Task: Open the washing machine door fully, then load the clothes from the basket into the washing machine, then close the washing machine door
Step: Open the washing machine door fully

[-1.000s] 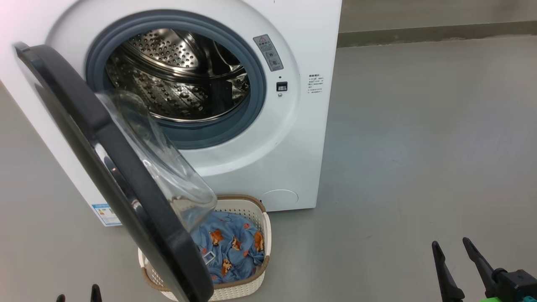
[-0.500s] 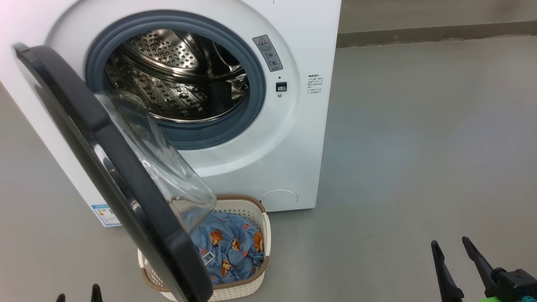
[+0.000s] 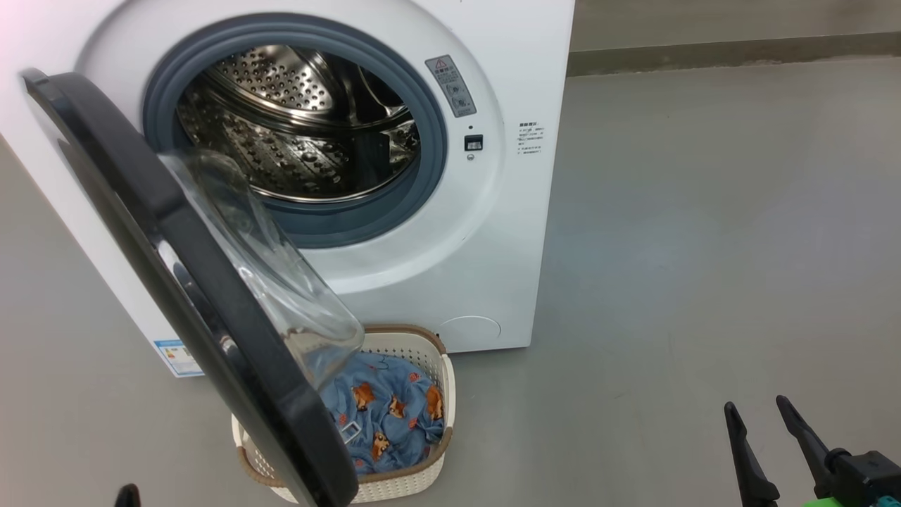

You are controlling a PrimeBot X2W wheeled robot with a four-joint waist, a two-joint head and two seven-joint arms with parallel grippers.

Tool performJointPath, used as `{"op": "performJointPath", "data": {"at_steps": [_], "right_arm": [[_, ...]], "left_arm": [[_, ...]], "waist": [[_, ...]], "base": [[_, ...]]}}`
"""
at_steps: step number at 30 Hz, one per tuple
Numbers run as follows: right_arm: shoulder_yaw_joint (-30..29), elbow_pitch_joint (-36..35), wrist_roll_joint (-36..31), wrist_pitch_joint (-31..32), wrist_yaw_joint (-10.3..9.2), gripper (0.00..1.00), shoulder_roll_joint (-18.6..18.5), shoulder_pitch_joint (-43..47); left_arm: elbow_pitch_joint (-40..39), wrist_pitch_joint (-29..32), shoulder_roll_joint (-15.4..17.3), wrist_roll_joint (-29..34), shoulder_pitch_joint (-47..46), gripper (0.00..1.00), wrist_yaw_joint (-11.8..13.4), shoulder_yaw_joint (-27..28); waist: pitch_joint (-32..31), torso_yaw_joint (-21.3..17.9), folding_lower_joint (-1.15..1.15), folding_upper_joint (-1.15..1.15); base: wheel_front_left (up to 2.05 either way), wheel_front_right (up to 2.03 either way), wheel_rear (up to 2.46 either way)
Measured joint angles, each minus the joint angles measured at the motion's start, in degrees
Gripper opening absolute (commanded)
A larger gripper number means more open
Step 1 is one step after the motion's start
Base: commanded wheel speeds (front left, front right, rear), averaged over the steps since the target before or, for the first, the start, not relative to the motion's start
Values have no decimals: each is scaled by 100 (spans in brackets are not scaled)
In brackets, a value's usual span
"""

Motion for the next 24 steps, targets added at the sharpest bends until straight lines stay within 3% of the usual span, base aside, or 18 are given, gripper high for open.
{"op": "performJointPath", "data": {"at_steps": [6,15,19,24], "right_arm": [[-34,-25,0,0,0,100,13,0],[-44,-44,-1,0,0,100,66,1],[-43,-42,0,0,0,100,80,2],[-40,-41,1,0,0,100,138,2]], "left_arm": [[-544,-1,1,-97,-77,0,218,283],[-2516,-3,1,-60,-599,0,452,145],[-3504,-9,8,187,-815,0,435,-342],[-4235,182,16,300,-897,0,272,-1493]], "waist": [[26,54,0,0],[26,196,0,0],[13,265,0,0],[4,355,0,0]], "base": [[0,0,0],[0,0,0],[0,0,0],[0,0,0]]}}
